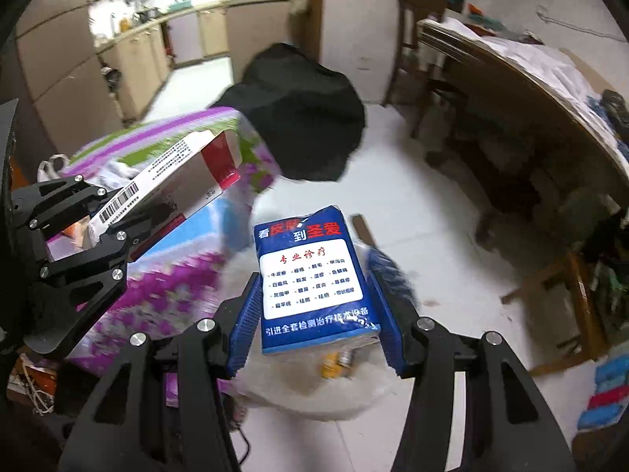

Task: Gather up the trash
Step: 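Carry the white box and blue-white box with both grippers over the trash bag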

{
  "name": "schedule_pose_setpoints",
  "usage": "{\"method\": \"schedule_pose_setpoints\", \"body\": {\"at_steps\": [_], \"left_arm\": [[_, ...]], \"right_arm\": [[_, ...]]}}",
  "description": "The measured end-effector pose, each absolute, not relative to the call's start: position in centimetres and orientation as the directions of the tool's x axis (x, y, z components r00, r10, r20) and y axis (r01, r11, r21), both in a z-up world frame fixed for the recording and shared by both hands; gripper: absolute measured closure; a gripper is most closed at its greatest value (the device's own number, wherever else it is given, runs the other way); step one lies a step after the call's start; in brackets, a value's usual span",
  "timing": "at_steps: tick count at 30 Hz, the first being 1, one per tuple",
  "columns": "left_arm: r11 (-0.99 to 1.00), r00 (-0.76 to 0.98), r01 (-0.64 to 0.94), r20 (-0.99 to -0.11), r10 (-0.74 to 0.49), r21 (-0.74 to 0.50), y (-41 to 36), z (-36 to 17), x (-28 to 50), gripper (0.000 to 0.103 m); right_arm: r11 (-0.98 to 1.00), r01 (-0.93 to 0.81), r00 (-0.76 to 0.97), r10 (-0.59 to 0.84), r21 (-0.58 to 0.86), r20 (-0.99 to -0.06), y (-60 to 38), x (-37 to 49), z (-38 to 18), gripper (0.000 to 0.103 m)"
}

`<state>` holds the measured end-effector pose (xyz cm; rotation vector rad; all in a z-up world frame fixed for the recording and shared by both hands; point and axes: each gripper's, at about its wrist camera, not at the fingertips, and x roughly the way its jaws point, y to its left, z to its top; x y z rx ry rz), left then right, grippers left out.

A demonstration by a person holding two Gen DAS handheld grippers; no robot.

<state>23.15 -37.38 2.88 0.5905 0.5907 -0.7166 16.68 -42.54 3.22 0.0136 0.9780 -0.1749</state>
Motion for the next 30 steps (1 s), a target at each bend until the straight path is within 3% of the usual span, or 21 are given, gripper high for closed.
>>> {"method": "schedule_pose_setpoints", "body": {"at_steps": [11, 30], "left_arm": [[0.518, 0.489, 0.821, -0.767, -0.416, 0.242, -44.6, -1.3, 23.3, 0.085], [0.44, 0.398, 0.867, -0.858, -0.325, 0.236, -44.8, -7.5, 23.6, 0.085]], "right_arm": [[0.973, 0.198, 0.44, -0.197, -0.119, -0.876, -45.7, 16.4, 1.8, 0.051], [0.978, 0.136, 0.327, -0.196, -0.159, -0.925, -46.4, 18.3, -1.6, 0.051]]}}
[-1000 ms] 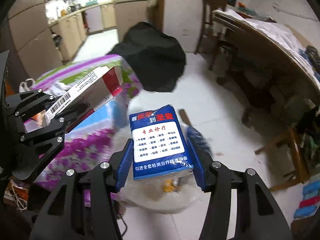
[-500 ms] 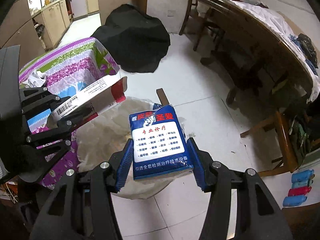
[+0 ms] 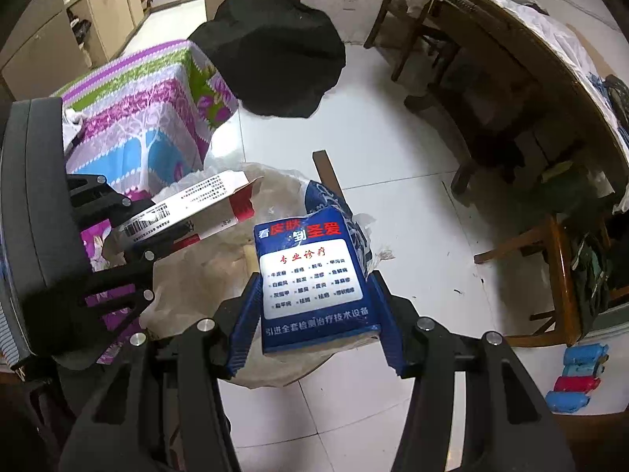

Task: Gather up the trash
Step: 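Carry the white box and blue-white box with both grippers over the trash bag, then open both grippers to drop the two boxes into the bag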

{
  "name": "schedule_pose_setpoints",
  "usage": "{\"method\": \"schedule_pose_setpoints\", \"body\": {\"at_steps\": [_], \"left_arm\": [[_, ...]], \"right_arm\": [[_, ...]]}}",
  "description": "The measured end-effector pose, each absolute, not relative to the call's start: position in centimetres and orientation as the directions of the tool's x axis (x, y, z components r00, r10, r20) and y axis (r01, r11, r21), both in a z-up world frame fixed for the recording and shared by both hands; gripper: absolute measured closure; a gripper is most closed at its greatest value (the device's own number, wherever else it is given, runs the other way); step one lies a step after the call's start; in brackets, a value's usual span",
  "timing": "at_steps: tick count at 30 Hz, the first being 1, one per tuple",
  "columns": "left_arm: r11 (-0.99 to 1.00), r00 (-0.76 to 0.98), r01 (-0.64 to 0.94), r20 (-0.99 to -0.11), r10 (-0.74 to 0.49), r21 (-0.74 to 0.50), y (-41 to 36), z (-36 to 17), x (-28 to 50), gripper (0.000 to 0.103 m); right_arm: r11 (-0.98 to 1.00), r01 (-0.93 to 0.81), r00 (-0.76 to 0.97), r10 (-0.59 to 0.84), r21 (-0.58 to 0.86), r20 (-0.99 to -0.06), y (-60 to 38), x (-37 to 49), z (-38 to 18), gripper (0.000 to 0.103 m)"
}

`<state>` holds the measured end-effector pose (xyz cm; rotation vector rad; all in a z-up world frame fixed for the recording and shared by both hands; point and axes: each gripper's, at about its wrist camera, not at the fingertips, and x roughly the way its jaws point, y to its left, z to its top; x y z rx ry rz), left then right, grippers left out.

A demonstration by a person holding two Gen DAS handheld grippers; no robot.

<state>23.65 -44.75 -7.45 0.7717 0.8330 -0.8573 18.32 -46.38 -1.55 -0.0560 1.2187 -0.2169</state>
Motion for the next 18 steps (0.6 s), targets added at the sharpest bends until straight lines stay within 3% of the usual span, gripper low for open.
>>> {"method": "schedule_pose_setpoints", "body": {"at_steps": [18], "left_arm": [[0.448, 0.38, 0.862, -0.888, -0.259, 0.238, -44.3, -10.1, 25.5, 0.085]], "right_arm": [[0.979, 0.068, 0.25, -0.202, -0.191, -0.947, -45.8, 20.0, -4.4, 0.049]]}}
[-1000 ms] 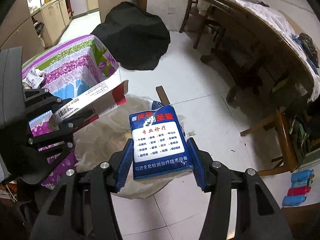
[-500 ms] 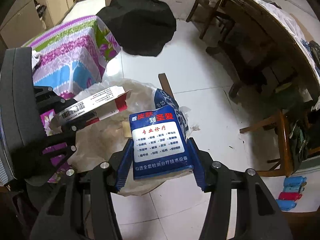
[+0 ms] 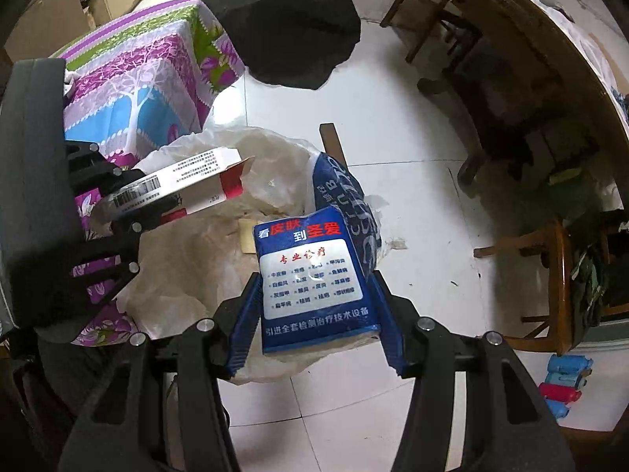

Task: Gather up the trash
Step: 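Open both grippers to drop the two boxes into the bag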

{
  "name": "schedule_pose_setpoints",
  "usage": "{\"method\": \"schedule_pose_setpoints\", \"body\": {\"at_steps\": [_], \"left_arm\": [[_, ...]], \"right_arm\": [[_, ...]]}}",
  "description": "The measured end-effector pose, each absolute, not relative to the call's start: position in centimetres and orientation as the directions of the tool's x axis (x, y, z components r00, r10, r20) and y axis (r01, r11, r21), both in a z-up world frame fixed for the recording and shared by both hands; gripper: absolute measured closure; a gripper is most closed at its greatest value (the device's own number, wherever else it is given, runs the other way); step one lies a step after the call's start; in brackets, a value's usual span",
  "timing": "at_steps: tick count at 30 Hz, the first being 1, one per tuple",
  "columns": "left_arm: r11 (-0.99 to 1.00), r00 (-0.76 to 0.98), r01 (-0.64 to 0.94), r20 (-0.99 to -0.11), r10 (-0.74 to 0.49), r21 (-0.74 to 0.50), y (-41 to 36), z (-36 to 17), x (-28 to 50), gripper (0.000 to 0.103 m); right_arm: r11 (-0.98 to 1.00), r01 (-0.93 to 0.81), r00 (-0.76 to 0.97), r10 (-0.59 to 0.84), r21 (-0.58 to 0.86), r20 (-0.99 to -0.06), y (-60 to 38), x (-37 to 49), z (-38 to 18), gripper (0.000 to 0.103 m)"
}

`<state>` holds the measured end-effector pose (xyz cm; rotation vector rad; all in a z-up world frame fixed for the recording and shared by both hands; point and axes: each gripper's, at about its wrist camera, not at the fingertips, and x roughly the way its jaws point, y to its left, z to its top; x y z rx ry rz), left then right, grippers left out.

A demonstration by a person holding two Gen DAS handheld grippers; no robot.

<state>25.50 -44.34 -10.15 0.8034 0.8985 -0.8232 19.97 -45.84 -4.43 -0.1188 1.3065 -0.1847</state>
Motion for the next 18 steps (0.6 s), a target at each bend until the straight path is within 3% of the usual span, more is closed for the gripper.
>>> {"method": "schedule_pose_setpoints", "body": {"at_steps": [2, 4, 6, 18], "left_arm": [[0.455, 0.394, 0.854, -0.885, -0.247, 0.253, -44.29, -10.4, 25.8, 0.083], [0.465, 0.396, 0.849, -0.886, -0.243, 0.252, -44.17, -10.52, 26.06, 0.067], [0.466, 0.4, 0.848, -0.882, -0.25, 0.253, -44.07, -10.46, 26.14, 0.064], [0.466, 0.431, 0.837, -0.87, -0.241, 0.286, -43.49, -10.79, 25.76, 0.063]], "right_arm": [[0.975, 0.066, 0.252, -0.222, -0.212, -0.942, -45.7, 20.1, -4.49, 0.046], [0.975, 0.065, 0.258, -0.221, -0.211, -0.941, -45.73, 20.24, -4.46, 0.045], [0.977, 0.066, 0.26, -0.215, -0.205, -0.941, -45.73, 20.33, -4.39, 0.045], [0.975, 0.07, 0.242, -0.22, -0.21, -0.945, -45.36, 20.16, -5.34, 0.045]]}}
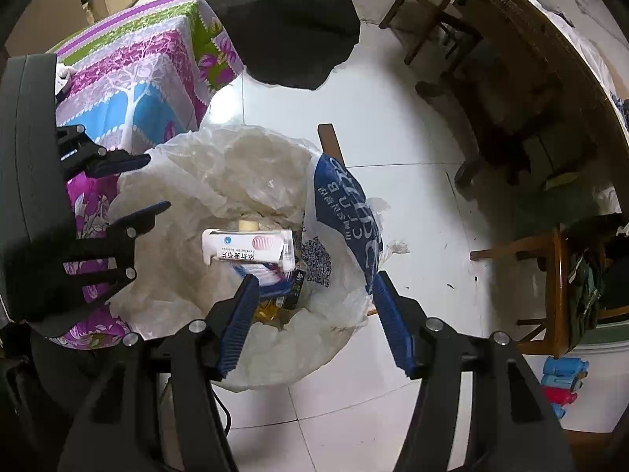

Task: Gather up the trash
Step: 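Open both grippers to drop the two boxes into the bag, then move both grippers back over the table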

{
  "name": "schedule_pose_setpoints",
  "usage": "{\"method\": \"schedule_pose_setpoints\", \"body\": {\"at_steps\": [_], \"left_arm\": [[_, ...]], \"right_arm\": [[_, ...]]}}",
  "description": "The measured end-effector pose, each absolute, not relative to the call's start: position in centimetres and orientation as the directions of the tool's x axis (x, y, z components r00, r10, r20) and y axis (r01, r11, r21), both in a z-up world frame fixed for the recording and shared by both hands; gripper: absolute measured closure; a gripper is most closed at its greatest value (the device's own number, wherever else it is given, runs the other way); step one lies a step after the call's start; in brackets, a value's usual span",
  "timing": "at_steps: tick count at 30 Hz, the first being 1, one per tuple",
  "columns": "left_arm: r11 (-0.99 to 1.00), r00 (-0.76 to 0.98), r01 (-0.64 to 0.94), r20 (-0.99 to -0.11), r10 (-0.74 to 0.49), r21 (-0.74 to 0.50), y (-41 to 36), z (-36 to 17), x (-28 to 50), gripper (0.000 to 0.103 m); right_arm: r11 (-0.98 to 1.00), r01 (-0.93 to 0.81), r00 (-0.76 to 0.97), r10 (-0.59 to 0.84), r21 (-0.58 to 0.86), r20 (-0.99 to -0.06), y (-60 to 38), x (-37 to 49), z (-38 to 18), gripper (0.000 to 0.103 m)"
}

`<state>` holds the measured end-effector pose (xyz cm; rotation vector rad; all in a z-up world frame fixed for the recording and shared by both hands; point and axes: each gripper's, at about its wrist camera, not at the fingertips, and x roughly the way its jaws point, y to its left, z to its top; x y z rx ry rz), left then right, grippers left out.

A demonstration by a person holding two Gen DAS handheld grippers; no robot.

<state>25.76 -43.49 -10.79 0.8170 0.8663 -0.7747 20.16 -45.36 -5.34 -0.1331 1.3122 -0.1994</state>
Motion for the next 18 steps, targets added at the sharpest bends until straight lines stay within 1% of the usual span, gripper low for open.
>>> {"method": "schedule_pose_setpoints", "body": {"at_steps": [18], "left_arm": [[0.482, 0.466, 0.822, -0.844, -0.266, 0.302, -42.46, -10.1, 24.79, 0.063]], "right_arm": [[0.974, 0.075, 0.246, -0.226, -0.214, -0.943, -44.88, 19.61, -5.45, 0.045]]}}
